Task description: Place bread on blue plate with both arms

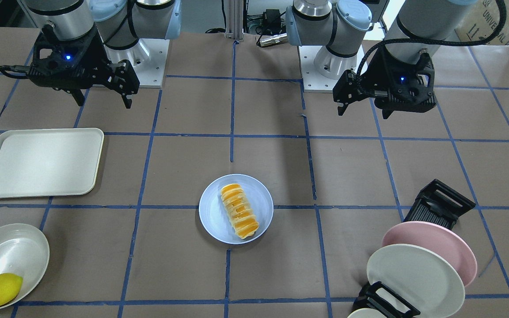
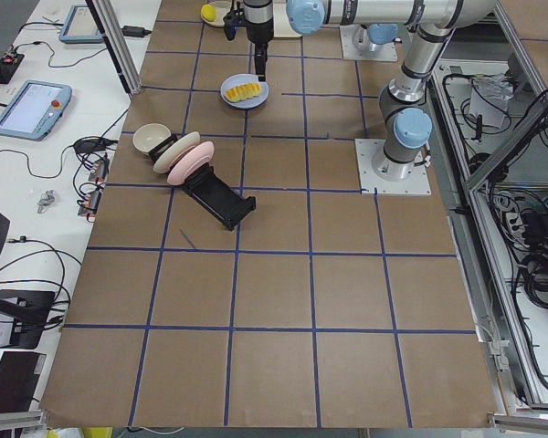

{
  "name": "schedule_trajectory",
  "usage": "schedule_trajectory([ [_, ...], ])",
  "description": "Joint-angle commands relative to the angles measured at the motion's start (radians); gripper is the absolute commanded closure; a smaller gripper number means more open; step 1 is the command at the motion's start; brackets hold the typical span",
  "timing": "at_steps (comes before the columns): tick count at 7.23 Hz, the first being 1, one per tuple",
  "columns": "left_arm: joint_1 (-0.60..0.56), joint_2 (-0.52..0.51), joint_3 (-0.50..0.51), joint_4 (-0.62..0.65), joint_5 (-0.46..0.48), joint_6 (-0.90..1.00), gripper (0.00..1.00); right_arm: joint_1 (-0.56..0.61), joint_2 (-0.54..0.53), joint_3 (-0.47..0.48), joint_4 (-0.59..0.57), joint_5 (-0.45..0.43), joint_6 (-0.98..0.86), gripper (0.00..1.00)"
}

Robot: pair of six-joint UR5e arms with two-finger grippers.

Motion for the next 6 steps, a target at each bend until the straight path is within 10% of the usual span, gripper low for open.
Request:
schedule_trajectory([
  [1, 0.000, -0.001, 0.000, 0.001, 0.000, 0.000, 0.00, -0.001, 0.001, -0.051, 0.081, -0.002, 0.001, 0.02],
  [6, 0.000, 0.013, 0.000, -0.011, 0.012, -0.008, 0.00, -0.001, 0.073, -0.148, 0.092, -0.002, 0.001, 0.01],
])
